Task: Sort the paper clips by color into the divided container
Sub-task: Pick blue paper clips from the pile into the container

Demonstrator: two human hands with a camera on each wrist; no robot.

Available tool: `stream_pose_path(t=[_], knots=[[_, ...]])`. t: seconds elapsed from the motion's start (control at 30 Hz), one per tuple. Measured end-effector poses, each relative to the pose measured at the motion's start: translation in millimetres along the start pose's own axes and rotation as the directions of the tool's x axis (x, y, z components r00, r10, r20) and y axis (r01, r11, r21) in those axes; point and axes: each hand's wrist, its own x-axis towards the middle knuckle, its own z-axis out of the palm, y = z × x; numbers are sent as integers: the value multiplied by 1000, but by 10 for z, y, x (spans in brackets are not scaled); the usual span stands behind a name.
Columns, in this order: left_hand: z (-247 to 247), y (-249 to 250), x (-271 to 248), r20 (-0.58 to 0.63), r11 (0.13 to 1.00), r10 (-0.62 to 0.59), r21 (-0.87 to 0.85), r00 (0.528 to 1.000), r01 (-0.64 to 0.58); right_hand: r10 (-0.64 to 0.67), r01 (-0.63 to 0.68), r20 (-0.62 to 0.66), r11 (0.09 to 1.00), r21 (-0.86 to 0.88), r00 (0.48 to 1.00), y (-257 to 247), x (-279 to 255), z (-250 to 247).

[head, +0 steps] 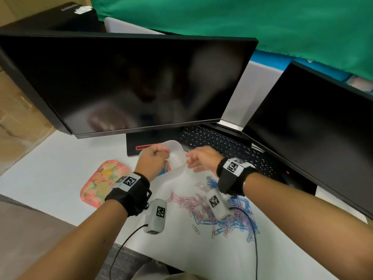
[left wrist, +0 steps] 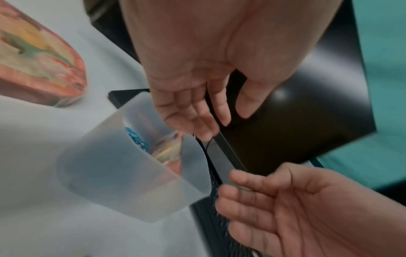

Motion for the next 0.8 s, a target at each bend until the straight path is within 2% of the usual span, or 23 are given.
stream_pose_path(t=[0.1,0.2,0.3,0.37,0.4,0.53,0.63,0.8], knots=[[231,-109,-132,195,963,131,209,972,-172,-17,-3,-70,964,-266,997,458,-167,-302],[453,-294,-240,392,848,137,429,910,-312,-90,22,-115,871,-490,989,874,-359,-475],[625,-473,-340,615,641,43,587,787,-494,-94,36,-74,824,-566,993,1187,-550,-506],[698,-613,-366,704,480,-49,639,708,-602,-83,63,-4,782,-621,997,1338,-650,-459],[717,-682,-374,722,414,-93,654,685,-633,-99,102,40,760,-643,994,1399,-680,-416],[733,-859,-382,734,285,-157,675,661,-681,-214,280,184,638,-718,959,1581,-723,-158],[715,-913,-346,741,253,-149,668,654,-700,-224,279,186,527,-803,957,1681,-694,-8],[663,-965,-308,732,215,-146,680,666,-701,-294,285,156,467,-837,943,1725,-658,58]])
